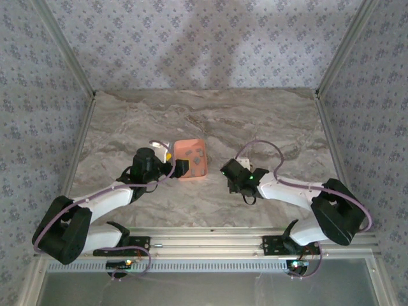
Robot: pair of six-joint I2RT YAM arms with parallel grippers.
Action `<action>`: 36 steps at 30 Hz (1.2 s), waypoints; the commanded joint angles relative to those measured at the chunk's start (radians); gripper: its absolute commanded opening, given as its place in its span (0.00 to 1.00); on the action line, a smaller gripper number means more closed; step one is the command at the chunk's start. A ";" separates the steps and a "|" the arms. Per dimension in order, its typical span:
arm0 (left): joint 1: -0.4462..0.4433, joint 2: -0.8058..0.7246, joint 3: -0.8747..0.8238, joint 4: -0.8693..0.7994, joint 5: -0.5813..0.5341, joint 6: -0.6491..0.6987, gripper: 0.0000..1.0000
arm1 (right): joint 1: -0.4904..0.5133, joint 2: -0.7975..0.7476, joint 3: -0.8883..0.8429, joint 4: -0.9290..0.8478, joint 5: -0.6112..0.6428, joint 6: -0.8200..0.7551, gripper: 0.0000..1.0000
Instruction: Load the staples into the stapler
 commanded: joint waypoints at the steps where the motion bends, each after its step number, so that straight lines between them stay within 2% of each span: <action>1: -0.011 -0.010 0.014 0.017 0.010 0.015 0.94 | -0.006 0.014 0.018 0.000 0.008 -0.012 0.16; 15: -0.011 -0.007 0.009 0.026 0.008 0.018 0.94 | -0.002 -0.005 0.047 -0.015 0.018 -0.021 0.16; 36: -0.011 -0.022 -0.007 0.025 -0.003 0.024 0.94 | -0.008 0.054 0.039 -0.018 0.000 -0.022 0.16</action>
